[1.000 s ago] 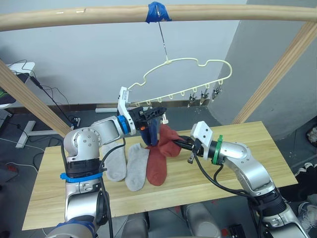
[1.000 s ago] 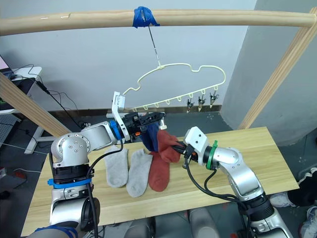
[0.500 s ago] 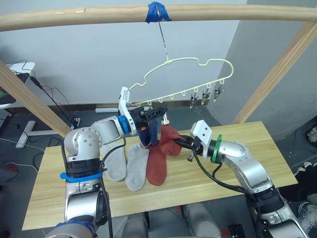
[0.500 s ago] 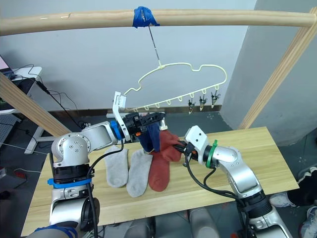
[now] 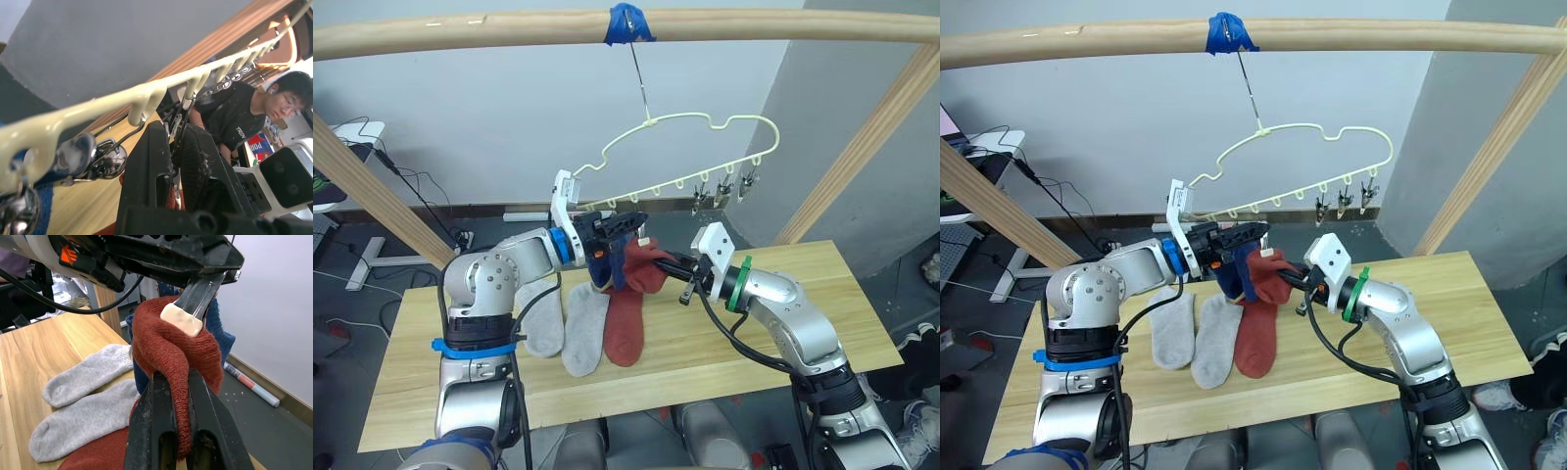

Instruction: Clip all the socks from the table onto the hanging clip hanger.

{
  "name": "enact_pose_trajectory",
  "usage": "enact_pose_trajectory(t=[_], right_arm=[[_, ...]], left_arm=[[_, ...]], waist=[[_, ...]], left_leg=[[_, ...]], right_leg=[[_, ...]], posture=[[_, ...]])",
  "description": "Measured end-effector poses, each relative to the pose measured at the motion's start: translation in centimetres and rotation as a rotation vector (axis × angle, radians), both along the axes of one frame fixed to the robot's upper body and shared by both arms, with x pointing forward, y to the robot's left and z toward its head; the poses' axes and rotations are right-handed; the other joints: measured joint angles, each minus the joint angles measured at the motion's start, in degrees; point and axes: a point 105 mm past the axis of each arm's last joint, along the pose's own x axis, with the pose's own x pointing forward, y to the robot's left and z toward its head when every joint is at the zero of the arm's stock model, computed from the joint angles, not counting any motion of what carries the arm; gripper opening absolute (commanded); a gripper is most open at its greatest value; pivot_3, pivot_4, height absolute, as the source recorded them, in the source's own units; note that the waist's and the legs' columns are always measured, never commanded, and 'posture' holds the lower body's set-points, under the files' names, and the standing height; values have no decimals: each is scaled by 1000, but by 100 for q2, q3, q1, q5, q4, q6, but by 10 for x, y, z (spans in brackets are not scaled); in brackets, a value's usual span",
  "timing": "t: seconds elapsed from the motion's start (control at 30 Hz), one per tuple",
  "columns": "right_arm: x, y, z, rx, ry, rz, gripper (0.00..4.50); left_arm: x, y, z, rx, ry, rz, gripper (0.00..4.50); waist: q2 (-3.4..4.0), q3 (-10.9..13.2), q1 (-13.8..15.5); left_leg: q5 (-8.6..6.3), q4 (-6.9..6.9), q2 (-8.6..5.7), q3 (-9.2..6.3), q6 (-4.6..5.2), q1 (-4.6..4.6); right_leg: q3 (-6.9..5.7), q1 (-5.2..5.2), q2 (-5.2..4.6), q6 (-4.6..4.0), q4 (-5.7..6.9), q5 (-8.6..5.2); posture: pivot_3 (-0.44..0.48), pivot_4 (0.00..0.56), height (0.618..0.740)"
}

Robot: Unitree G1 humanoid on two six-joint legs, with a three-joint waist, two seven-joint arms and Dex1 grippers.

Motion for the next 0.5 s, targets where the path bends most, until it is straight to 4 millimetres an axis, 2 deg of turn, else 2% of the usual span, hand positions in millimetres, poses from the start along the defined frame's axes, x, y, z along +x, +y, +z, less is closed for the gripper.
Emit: enact_pose_trajectory(t=[0.2,0.33,0.37,0.5], right_arm=[[4,2,2,2,-4,-9,0],[7,1,-2,-10,4,-21,0],[7,1,-2,-11,4,-21,0],[10,-1,-6,-20,18,-35,1123]], left_arm=[[-2,0,-6,7,43,-3,3182],[-6,1,3,-9,24,1,4379],[-7,2,5,-5,14,1,4480],[-20,10,3,59,-24,0,4500]], waist=[[0,0,-3],[0,0,-1],[0,0,2],[1,0,-21]], left_leg=[[0,0,0,0,0,-2],[0,0,0,0,0,-6],[0,0,0,0,0,-6],[0,-3,1,2,0,-1]], right_leg=[[1,-3,0,0,2,0],[1,-5,0,0,0,0],[1,-5,0,0,1,0],[3,-6,0,-1,2,0]], posture=[[-178,177,740],[-173,178,740],[-164,176,740],[-143,174,740]])
